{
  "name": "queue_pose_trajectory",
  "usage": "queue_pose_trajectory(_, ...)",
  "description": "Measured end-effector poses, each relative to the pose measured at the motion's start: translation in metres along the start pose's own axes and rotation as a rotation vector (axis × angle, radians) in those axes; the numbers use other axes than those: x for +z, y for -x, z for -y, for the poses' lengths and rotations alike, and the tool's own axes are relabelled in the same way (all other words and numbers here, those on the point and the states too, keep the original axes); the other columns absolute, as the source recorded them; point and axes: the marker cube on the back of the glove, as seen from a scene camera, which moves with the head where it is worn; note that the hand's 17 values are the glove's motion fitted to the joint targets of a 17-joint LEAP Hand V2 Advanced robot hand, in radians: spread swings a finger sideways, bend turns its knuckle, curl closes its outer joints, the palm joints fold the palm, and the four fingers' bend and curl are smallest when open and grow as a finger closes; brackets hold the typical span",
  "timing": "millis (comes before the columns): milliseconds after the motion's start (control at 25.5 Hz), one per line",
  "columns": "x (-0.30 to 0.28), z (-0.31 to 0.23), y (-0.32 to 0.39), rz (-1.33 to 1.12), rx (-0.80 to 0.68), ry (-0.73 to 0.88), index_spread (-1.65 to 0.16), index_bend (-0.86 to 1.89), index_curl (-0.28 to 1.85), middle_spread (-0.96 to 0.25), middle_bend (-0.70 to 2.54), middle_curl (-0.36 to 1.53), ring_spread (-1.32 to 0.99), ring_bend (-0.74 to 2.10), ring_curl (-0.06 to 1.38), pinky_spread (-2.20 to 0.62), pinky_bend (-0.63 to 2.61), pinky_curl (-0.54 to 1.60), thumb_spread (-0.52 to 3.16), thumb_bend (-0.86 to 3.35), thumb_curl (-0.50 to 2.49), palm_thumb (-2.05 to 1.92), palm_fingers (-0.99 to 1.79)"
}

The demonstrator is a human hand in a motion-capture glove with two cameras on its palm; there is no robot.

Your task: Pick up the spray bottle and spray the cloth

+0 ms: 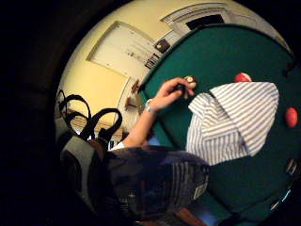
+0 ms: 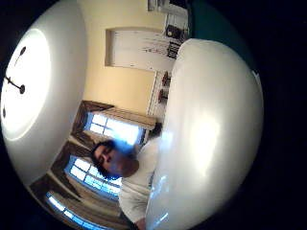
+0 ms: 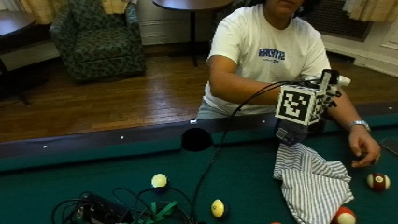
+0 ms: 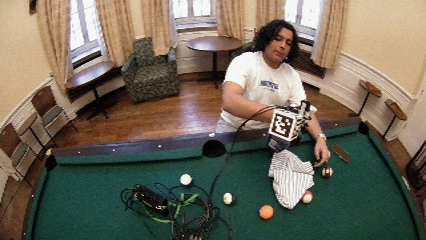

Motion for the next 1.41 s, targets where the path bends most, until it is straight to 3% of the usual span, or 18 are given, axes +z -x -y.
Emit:
queue_pose_trajectory(588,0.046,0.033,-0.011,0.076,-0.131,-0.048,-0.28,0.29,0.62,-0.21,0.63,0.53,-0.20,0.69,0.44,-0.30,0.41,0.38,0.52,-0.03,0.88,0.89,1.38)
queue_pose_trajectory(1412,0.114,0.096,-0.043,0.017,-0.185,-0.159,-0.28,0.28,0.62,-0.22,0.62,0.53,-0.20,0.69,0.45,-0.30,0.41,0.38,0.49,-0.03,0.88,0.89,1.38)
